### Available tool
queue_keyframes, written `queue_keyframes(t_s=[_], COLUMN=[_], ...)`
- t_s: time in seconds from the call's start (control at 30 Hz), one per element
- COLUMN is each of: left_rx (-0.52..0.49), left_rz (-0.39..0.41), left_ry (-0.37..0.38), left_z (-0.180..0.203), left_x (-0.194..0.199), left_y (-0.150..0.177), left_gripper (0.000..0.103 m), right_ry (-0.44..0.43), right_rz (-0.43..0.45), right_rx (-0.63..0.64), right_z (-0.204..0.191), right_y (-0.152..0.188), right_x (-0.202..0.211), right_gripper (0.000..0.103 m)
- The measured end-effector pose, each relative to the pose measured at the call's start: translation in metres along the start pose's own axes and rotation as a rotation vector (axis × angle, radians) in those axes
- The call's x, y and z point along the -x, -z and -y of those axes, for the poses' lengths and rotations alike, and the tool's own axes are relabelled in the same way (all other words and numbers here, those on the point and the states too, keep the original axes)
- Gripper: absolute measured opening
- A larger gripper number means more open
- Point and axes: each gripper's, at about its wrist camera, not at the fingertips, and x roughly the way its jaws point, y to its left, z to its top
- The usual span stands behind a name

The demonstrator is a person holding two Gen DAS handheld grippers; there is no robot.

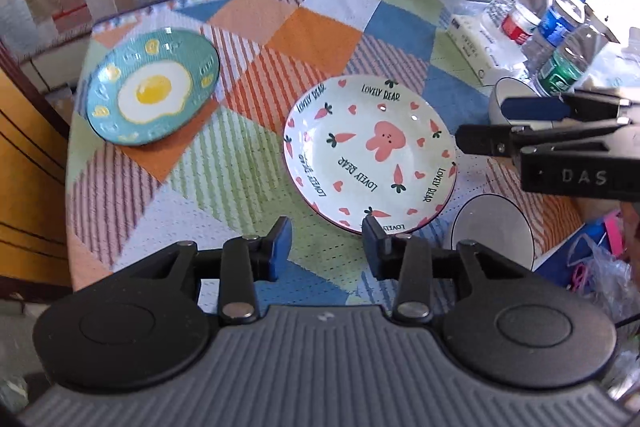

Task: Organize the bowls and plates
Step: 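Lower the bunny plate onto the white plate and open both tools, then grasp the teal fried-egg plate rim with both tools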

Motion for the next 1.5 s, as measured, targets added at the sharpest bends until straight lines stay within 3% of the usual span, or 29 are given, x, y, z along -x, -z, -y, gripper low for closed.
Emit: queue_keyframes(t_s=[0.2, 0.27, 0.5, 0.7, 0.93, 1.03, 1.27, 1.5], left_rx=[-0.035, -0.038, -0.044, -0.064, -0.049, -0.018, 0.077, 0.128], left_rz=[0.037, 0.044, 0.032, 0.047, 0.048, 0.044, 0.024, -0.029], left_ry=[-0.047, -0.064, -0.111, -0.103, -0.127, -0.152, -0.14, -0.188], left_z=[-0.008, -0.014, -0.04, -0.062, -0.093, -0.107, -0.144, -0.186], left_x=[0.036, 0.045, 0.055, 0.048, 0.023, 0.008, -0.037, -0.094], left_y=[0.011, 0.014, 0.006, -0.011, -0.035, -0.042, -0.057, -0.074], left_gripper=[0.043, 0.046, 0.057, 0.067, 0.077, 0.077, 0.077, 0.077], right_ry=[-0.102, -0.112, -0.135, -0.193, -0.292, -0.286, -0.289, -0.239], right_rz=[0.071, 0.088, 0.094, 0.073, 0.088, 0.118, -0.006, -0.086], right_rx=[0.049, 0.071, 0.17, 0.197, 0.194, 0.157, 0.129, 0.125], right_z=[-0.03, -0.04, -0.068, -0.073, -0.071, -0.068, -0.068, -0.068], right_y=[-0.011, -0.015, -0.043, -0.077, -0.107, -0.111, -0.114, -0.108], right_x=[0.036, 0.043, 0.046, 0.026, -0.026, -0.058, -0.141, -0.21], right_gripper=[0.08, 0.09, 0.092, 0.092, 0.093, 0.093, 0.092, 0.092])
